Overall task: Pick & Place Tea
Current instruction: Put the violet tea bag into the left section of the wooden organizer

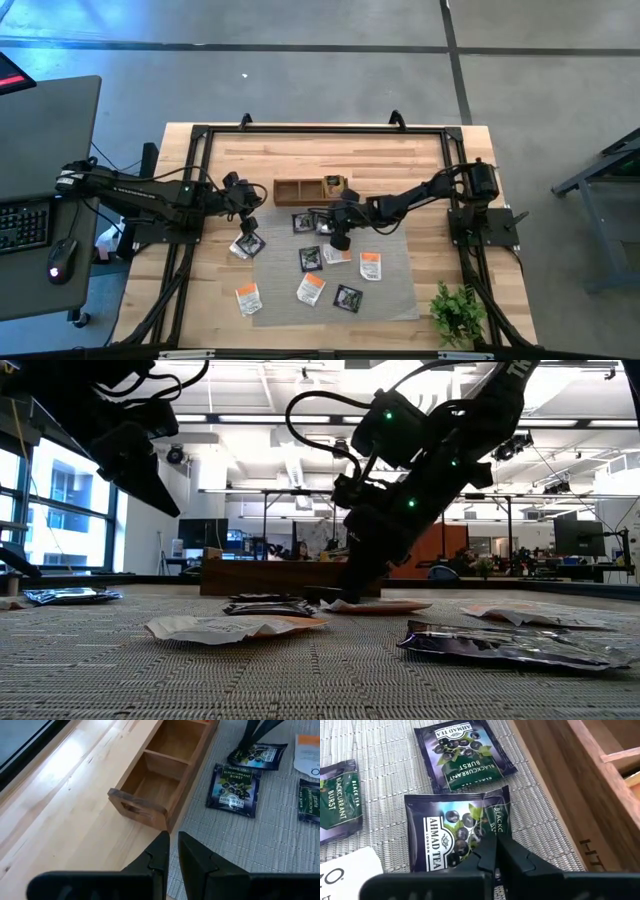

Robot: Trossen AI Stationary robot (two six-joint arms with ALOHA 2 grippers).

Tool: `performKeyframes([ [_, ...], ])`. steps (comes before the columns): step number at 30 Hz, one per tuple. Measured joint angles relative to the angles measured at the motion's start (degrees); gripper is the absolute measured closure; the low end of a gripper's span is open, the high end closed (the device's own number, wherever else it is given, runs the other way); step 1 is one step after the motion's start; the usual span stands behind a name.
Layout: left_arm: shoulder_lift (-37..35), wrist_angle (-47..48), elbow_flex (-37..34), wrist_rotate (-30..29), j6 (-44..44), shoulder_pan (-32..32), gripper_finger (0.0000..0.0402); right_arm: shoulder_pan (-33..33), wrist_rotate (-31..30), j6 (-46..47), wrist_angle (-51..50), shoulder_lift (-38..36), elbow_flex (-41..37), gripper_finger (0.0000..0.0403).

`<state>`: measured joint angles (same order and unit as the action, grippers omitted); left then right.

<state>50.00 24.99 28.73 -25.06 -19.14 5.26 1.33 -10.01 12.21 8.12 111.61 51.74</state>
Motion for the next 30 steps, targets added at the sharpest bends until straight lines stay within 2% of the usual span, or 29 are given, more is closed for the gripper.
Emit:
performKeyframes([
  [7,0.02,0.02,0.0,-0.07,0.55,0.0,0.0365,1.62,-1.37,-1.48,0.44,-5.53,-0.56,0.0397],
  [13,0.02,-0.45,0.0,-0.14,1.08,0.0,0.0365,2.09,-10.25,-9.56,10.31,-7.97,-0.21,0.0399],
  [16,0.02,-0.79,0.0,-0.05,1.08,0.0,0.0365,1.09,-5.39,-13.77,10.74,-7.88,-0.25,0.0401],
  [19,0.02,-0.86,0.0,0.09,1.13,0.0,0.0365,0.38,0.38,-13.43,8.87,-7.93,-0.19,0.0395],
  [23,0.02,-0.93,0.0,0.07,1.34,0.0,0.0365,0.23,2.47,-12.51,5.88,-7.93,-0.19,0.0365],
  [30,0.02,-1.06,0.0,0.04,1.34,0.0,0.0365,0.19,2.17,-9.35,4.43,-4.49,-0.14,0.0276],
])
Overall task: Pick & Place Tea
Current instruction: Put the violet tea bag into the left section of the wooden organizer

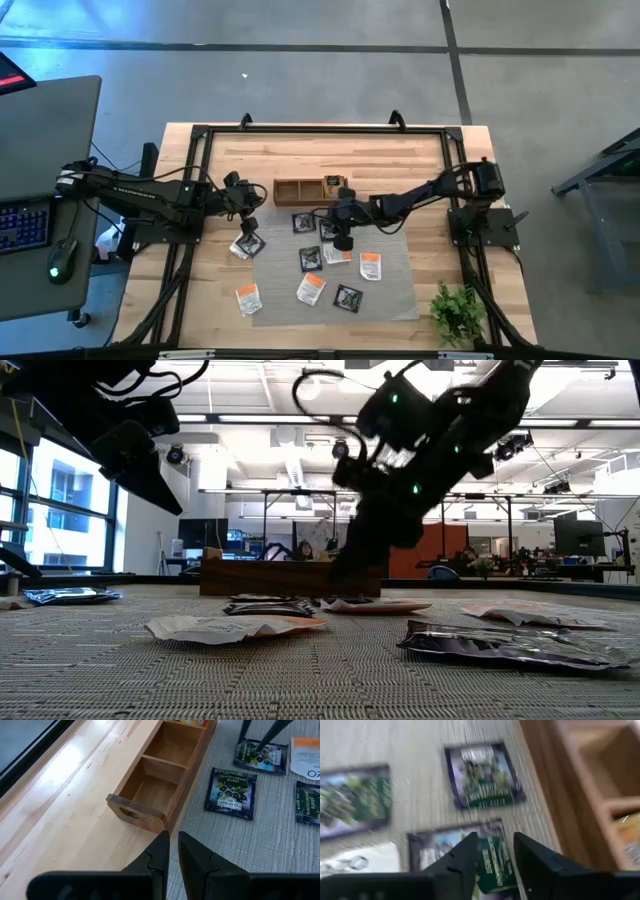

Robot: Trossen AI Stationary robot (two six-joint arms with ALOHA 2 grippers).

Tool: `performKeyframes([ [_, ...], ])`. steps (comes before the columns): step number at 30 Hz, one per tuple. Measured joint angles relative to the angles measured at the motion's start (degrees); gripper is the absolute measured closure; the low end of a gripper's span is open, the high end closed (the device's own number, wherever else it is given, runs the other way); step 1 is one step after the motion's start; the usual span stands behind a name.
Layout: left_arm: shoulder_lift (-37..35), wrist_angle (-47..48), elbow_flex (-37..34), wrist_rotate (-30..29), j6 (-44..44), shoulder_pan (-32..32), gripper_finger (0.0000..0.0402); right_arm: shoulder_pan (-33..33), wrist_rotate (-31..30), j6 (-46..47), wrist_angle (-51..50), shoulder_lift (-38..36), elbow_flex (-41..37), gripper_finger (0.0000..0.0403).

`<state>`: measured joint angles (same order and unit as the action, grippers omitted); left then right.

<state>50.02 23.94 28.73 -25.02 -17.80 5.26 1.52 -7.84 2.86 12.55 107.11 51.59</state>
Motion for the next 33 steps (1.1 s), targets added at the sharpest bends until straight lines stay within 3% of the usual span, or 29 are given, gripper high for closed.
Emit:
performKeyframes([
  [6,0.0,-0.17,0.0,0.0,-0.01,0.0,0.0365,0.0,-2.64,1.56,-1.2,2.76,0.22,0.0221],
  [10,0.0,-0.15,0.0,-0.02,-0.01,0.0,0.0365,-0.07,-2.61,4.41,-3.19,3.28,0.28,0.022],
  [14,0.0,-0.14,0.0,-0.02,0.0,0.0,0.0365,-0.02,-2.44,4.51,-5.71,3.3,0.44,0.0261],
  [22,0.0,-0.14,0.0,-0.02,-0.02,0.0,0.0365,0.58,-0.81,4.16,-6.26,3.16,0.3,0.0392],
  [28,0.0,-0.15,0.0,-0.07,-0.02,0.0,0.0365,2.89,-3.59,2.77,-5.06,0.19,0.13,0.0388],
  [33,0.0,-0.42,0.0,-0.07,-0.02,0.0,0.0365,3.8,-13.9,-4.32,1.41,-2.36,4.79,0.0398],
])
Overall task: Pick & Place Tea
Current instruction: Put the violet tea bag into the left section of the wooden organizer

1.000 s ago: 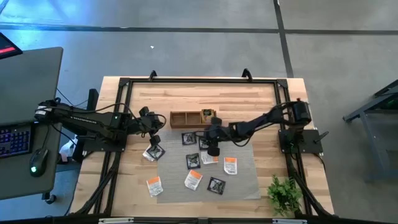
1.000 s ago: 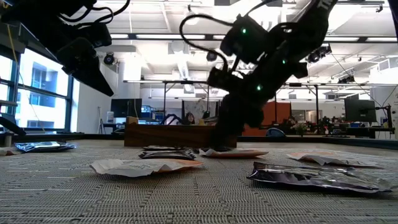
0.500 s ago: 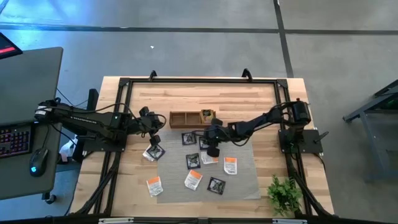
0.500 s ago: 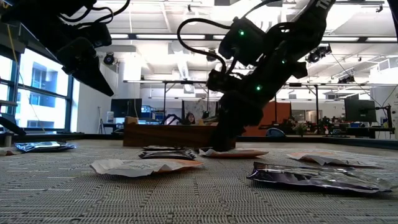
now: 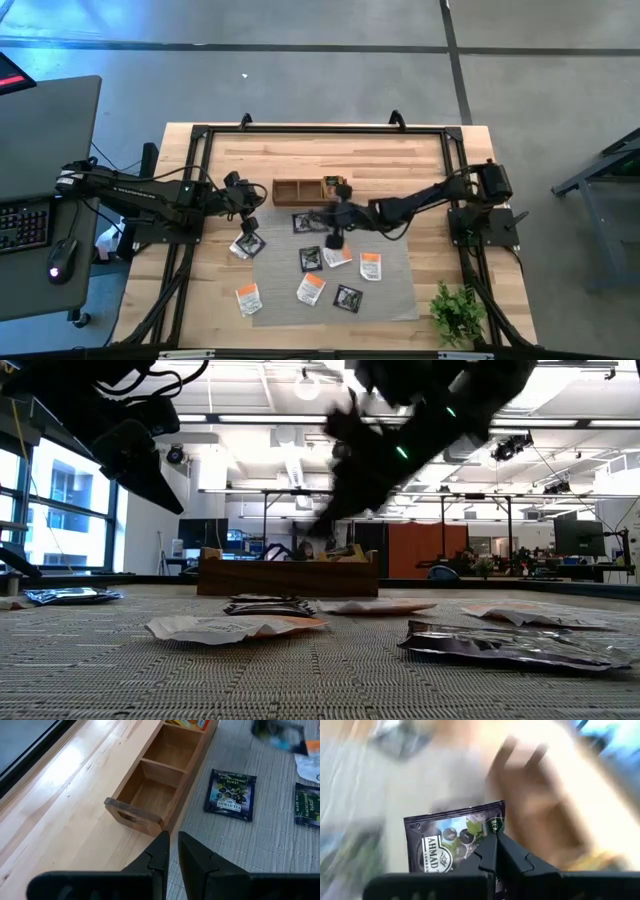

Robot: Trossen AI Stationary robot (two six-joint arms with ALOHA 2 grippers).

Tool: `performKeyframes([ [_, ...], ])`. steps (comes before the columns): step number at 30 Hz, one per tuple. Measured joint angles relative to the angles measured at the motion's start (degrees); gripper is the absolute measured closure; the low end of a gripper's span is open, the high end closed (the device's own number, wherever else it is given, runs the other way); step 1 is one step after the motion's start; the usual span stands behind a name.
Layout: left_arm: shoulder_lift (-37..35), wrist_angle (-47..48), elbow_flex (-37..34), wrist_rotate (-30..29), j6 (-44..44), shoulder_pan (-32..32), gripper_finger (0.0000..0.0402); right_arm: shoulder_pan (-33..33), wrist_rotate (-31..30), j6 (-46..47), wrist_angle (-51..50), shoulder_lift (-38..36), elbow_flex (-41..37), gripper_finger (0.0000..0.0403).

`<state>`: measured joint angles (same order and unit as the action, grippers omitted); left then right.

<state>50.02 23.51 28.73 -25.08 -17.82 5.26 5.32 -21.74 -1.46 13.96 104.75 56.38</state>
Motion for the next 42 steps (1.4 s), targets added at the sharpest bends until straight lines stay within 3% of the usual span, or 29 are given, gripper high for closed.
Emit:
performKeyframes([
  [5,0.0,-0.68,0.0,-0.15,0.02,0.0,0.0365,-0.9,-11.81,-16.08,15.04,1.84,4.11,0.0401],
  [9,-0.02,-1.08,0.0,-1.2,1.36,0.0,0.0365,-3.62,-11.81,-25.63,22.04,5.06,8.01,0.0401],
  [17,-0.02,-1.1,0.0,-7.02,1.22,0.0,0.0365,-7.67,-12.7,-27.39,18.48,17.0,17.73,0.0402],
  [22,-0.02,-0.98,0.0,-6.59,1.09,0.0,0.0365,-8.04,-14.35,-27.56,13.34,22.93,24.24,0.0402],
  [33,-0.02,-0.18,0.0,-5.95,1.07,0.0,0.0365,-9.09,-12.5,-27.57,7.47,25.51,28.83,0.0386],
  [42,-0.02,-0.18,0.0,-5.73,1.07,0.0,0.0365,-9.54,-9.58,-27.23,7.08,25.53,28.74,0.0317],
])
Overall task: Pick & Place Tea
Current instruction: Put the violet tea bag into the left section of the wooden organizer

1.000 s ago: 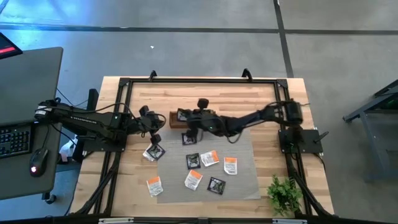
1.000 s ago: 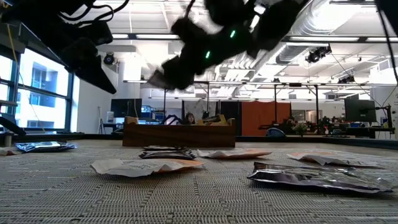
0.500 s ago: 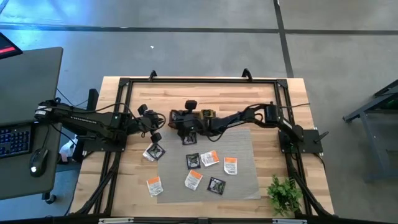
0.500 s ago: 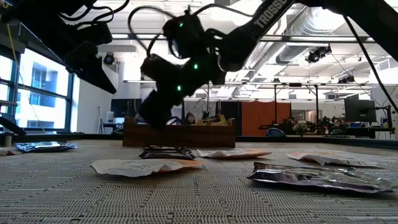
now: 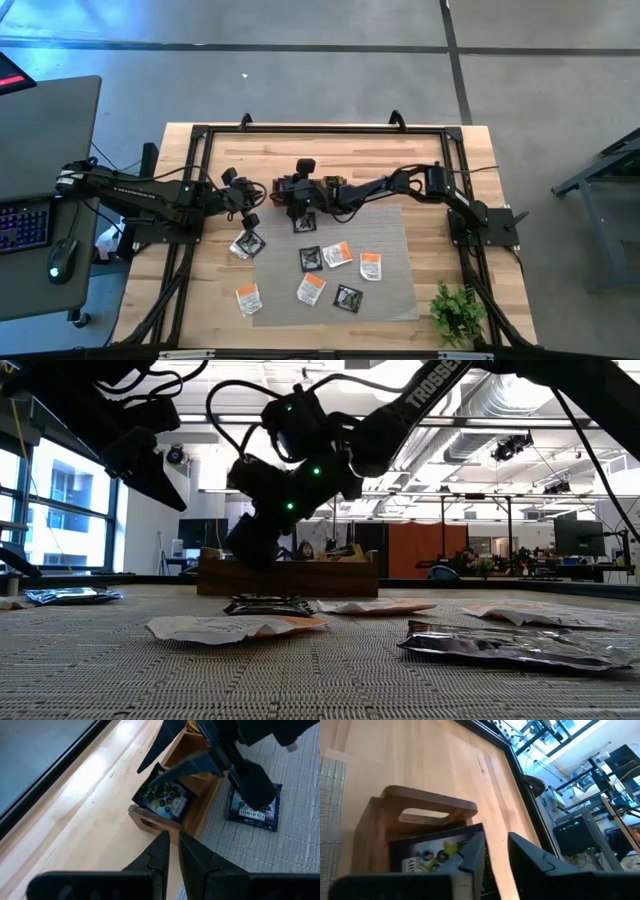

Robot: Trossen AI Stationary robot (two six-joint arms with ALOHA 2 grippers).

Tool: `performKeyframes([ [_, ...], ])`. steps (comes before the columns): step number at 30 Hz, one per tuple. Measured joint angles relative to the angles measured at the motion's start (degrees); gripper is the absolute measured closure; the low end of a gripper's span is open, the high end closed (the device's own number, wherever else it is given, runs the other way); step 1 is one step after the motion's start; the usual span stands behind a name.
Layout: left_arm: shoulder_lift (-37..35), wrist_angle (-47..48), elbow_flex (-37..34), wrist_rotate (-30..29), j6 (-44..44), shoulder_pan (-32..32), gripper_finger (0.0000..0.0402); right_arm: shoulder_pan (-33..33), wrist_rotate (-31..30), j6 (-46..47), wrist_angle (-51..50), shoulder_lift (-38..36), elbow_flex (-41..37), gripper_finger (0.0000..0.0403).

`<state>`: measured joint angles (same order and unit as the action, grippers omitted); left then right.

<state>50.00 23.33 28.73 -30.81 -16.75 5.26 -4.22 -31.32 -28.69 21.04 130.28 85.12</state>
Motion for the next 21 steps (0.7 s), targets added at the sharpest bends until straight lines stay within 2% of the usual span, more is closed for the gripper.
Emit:
performKeyframes([
  [3,0.0,0.0,0.0,0.0,0.0,0.0,0.0365,0.54,-0.55,0.1,0.15,-0.29,0.0,0.0293],
  [7,0.0,-0.06,0.0,0.0,0.0,0.0,0.0365,2.77,-5.5,0.05,-0.53,-2.84,-0.04,0.0272],
  [14,0.0,-0.25,0.0,0.29,-0.04,0.02,0.0365,8.24,-7.71,1.25,-12.4,-12.44,-0.02,0.0273],
  [17,0.01,-0.61,0.0,2.02,-0.04,0.02,0.0365,10.44,-5.34,6.32,-18.3,-16.24,0.07,0.0276],
  [21,0.02,-0.87,0.0,2.82,-0.11,0.02,0.0365,12.0,3.03,17.56,-27.23,-18.9,0.07,0.0275],
])
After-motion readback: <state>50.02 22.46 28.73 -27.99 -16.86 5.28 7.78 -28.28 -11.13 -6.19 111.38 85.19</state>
